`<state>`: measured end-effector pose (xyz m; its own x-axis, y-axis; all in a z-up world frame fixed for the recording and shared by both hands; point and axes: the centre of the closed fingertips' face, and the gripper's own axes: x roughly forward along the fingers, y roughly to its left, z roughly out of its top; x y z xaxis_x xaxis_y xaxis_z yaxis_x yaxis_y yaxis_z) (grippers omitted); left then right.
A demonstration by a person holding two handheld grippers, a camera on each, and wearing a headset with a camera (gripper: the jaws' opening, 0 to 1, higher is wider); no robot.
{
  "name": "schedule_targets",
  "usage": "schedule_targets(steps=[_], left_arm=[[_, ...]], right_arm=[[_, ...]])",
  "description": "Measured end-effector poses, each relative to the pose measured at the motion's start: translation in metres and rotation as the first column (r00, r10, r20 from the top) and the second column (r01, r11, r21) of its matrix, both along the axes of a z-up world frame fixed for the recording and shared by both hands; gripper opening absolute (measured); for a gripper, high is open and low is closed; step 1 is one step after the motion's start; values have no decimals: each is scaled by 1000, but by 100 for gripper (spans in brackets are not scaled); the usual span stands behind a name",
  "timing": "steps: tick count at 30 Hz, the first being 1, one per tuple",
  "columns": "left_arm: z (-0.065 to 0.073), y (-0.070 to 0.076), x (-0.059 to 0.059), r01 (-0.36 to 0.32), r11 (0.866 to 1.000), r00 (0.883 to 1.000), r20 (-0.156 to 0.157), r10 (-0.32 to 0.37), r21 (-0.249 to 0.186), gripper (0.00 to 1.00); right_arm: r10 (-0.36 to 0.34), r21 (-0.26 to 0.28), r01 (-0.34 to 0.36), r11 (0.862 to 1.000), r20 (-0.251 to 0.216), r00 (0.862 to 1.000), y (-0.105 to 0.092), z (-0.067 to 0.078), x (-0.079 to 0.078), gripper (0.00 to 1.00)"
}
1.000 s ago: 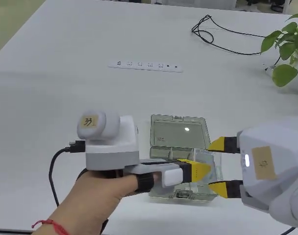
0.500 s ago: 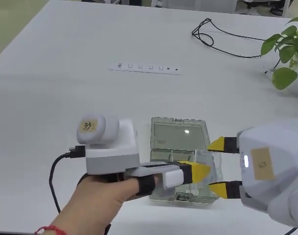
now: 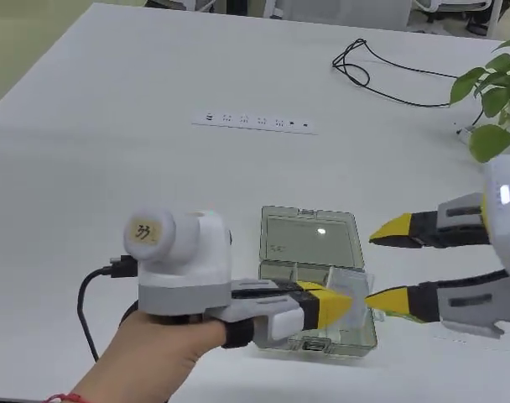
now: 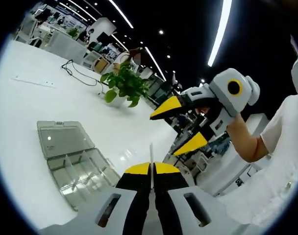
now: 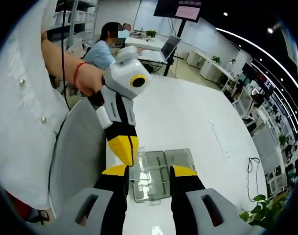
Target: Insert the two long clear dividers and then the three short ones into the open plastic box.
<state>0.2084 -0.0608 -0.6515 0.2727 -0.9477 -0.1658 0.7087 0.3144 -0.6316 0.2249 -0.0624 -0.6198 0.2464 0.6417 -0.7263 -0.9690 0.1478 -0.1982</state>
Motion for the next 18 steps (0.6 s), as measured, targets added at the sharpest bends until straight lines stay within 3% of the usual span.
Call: schedule_targets(steps=[2, 5, 8, 9, 14, 18], left_arm=[[0, -1, -5, 26, 1000, 999, 24, -26, 13, 0], [2, -4, -12, 70, 997, 994, 85, -72, 30, 0], [4, -4, -15, 88, 996, 989, 116, -92, 34, 0], [3, -3, -16, 92, 995, 989, 113, -96, 40, 0], [2, 0, -17, 102, 993, 982, 152, -109, 53, 0], [4, 2, -18, 107, 993, 977, 181, -115, 51, 0]], right_arm=[[3, 53, 0, 999, -46, 999, 2, 4, 0, 33], [17, 86, -10, 996, -82, 996, 1, 9, 2, 31], [34, 136, -15, 991, -138, 990, 5, 14, 0, 30], [45, 151, -21, 988, -158, 986, 6, 15, -2, 29], [74, 166, -39, 985, -210, 975, 8, 13, -2, 26], [111, 168, -66, 984, -272, 956, 8, 6, -10, 21]])
